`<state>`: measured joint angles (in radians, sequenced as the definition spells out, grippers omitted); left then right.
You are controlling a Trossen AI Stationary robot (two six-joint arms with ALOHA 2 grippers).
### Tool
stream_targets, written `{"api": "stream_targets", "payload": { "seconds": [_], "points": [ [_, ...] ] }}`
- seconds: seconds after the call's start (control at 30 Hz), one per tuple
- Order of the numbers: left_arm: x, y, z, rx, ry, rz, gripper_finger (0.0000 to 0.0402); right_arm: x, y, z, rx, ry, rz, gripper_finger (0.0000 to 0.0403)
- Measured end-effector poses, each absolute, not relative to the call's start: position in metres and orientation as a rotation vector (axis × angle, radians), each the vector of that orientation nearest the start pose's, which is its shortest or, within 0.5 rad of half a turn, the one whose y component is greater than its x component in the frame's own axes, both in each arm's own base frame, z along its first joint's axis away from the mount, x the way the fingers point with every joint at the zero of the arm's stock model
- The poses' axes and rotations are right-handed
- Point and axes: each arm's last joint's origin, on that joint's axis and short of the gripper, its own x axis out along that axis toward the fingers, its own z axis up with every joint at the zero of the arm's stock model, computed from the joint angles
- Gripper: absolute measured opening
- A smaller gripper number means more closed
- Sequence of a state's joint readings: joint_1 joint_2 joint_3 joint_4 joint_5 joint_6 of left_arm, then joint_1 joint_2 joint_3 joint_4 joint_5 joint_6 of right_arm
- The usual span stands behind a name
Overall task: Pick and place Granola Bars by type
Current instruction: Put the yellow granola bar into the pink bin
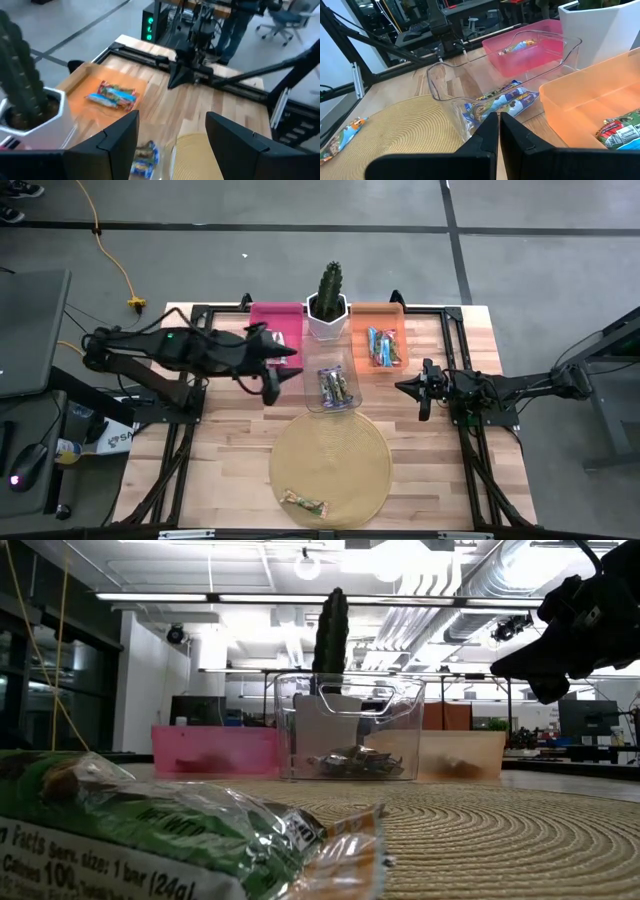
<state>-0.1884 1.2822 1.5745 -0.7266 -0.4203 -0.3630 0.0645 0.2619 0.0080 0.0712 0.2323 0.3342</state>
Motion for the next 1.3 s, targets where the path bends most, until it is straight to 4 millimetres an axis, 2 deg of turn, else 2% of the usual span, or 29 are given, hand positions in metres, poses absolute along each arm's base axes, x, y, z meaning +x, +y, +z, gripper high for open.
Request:
{"api": "stream_targets", "payload": {
  "seconds": [0.43,0.67,0.87,1.03,1.3],
  "points": [
    [0.18,-0.051,0.462,-0.152,0.372,0.204,0.0227,0.112,0.001,0.151,0.306,0.153,-0.196,0.0],
    [0.157,-0.066,0.46,-0.126,0.361,0.171,0.0227,0.112,0.001,0.151,0.306,0.152,-0.196,0.0],
    [0.137,-0.075,0.43,-0.194,0.292,0.134,0.0227,0.112,0.001,0.151,0.305,0.152,-0.196,0.0],
    [0.123,-0.078,0.4,-0.3,0.19,0.015,0.0227,0.112,0.001,0.151,0.306,0.152,-0.196,0.0],
    [0.121,-0.09,0.342,-0.39,0.084,-0.185,0.0227,0.112,0.001,0.151,0.307,0.152,-0.196,0.0]
  ]
}}
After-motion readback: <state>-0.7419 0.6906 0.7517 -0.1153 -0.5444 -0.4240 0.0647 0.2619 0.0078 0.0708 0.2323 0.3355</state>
